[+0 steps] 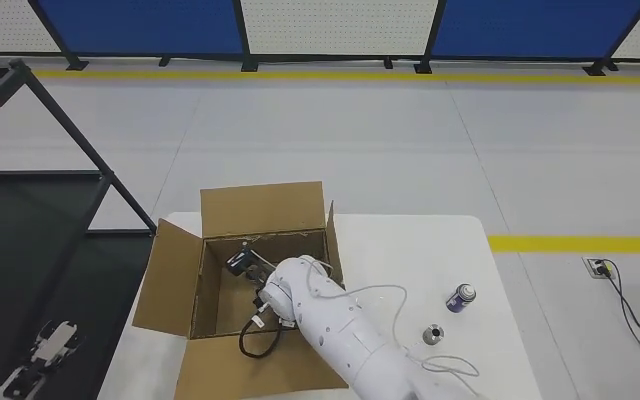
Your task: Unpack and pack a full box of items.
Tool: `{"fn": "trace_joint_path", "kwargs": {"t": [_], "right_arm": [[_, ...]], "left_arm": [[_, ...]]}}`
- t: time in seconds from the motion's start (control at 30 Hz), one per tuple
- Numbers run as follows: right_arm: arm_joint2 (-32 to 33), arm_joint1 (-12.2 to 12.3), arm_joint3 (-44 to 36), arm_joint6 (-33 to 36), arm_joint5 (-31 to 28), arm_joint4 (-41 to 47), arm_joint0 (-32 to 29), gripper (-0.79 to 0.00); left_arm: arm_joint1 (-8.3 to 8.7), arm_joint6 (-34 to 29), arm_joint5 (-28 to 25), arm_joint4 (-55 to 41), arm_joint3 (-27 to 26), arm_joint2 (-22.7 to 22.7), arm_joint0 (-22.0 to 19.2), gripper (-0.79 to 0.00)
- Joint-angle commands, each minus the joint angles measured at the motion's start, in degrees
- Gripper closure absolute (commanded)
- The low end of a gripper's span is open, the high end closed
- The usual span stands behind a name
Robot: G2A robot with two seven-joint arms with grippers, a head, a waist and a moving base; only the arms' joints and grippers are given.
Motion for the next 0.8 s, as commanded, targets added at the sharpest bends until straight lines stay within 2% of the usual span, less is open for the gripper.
{"fn": "trace_joint_path", "kwargs": {"t": [0.0, 0.13, 0.2, 0.3, 0.4, 0.43, 0.5, 0.53, 0.63, 0.77], "right_arm": [[0.29, 0.03, 0.21, -0.31, -0.05, 0.59, 0.04, -0.416], [0.81, 0.12, 0.69, -1.25, -0.05, 1.39, 0.25, -0.44], [1.06, 0.16, 0.79, -1.76, -0.01, 1.73, 0.29, -0.413], [1.41, 0.22, 1.05, -2.4, 0.11, 2.12, 0.37, -0.419], [1.81, 0.27, 1.34, -3.0, 0.43, 2.55, 0.4, -0.4], [1.91, 0.29, 1.45, -3.14, 0.51, 2.62, 0.43, -0.403], [2.11, 0.31, 1.68, -3.28, 0.7, 2.73, 0.49, -0.446], [2.22, 0.33, 1.78, -3.35, 0.73, 2.8, 0.53, -0.44], [2.51, 0.38, 2.11, -3.53, 0.72, 2.95, 0.63, -0.437], [2.86, 0.42, 2.52, -3.8, 0.52, 3.09, 0.73, -0.446]], "left_arm": [[-0.1, 1.3, -0.55, 3.07, -0.3, 1.38, -0.14, -0.785], [-0.19, 4.92, -1.69, 12.29, -0.49, 3.95, -1.57, -0.785], [-0.3, 7.34, -1.63, 16.56, 0.19, 6.24, -2.66, -0.785], [-0.38, 9.98, -1.04, 22.42, 1.06, 9.42, -4.57, -0.785], [-0.43, 12.49, -0.33, 28.38, 2.46, 12.34, -6.65, -0.61], [-0.42, 12.69, -0.23, 29.49, 2.83, 13.26, -7.31, -0.422], [-0.41, 13.79, -0.7, 32.15, 3.66, 14.6, -8.44, -0.342], [-0.41, 13.9, -0.75, 32.64, 3.97, 15.26, -8.78, -0.274], [-0.41, 13.96, -0.73, 33.3, 4.44, 16.53, -9.48, -0.012], [-0.35, 12.44, -0.53, 31.26, 4.1, 17.2, -9.6, 0.0]]}}
